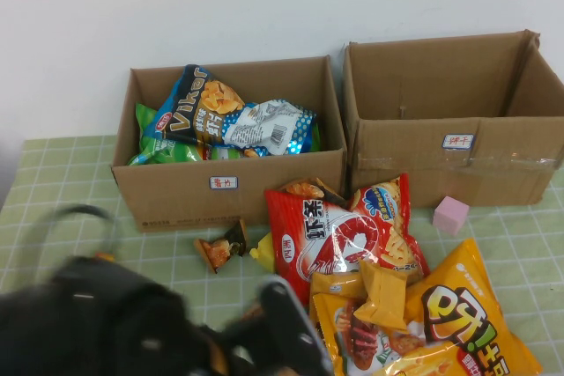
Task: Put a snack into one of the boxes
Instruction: Pick up the biscuit
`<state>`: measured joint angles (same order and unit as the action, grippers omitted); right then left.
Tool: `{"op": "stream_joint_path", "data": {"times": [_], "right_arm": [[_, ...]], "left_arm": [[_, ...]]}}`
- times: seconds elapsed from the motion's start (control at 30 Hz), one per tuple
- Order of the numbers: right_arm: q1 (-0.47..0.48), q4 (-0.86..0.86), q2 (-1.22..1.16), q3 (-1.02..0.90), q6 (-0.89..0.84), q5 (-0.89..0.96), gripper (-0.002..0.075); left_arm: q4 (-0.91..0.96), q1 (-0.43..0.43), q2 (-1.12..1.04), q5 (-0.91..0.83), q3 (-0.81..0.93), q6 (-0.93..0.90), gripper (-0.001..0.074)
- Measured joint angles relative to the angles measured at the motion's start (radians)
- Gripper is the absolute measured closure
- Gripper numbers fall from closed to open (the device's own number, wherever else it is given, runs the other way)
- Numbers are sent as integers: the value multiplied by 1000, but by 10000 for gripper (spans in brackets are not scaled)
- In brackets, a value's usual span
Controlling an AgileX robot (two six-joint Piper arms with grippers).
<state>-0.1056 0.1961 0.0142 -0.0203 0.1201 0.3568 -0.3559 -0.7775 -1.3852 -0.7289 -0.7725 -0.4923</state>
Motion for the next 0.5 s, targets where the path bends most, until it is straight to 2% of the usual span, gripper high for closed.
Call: {"op": "stream_joint_path", "data": {"times": [0.17,0.3,0.4,0.5], "right_arm": [[0,0,0,0,0,0,728],[0,0,0,0,0,0,728],[0,0,0,0,0,0,728],[0,0,0,0,0,0,728]], "left_arm": [[48,-91,-158,24,-76,50,734],[158,-122,-281,8,-172,168,651],[226,-124,-376,-45,-258,255,497],[253,-124,-470,-90,-338,332,281]]}}
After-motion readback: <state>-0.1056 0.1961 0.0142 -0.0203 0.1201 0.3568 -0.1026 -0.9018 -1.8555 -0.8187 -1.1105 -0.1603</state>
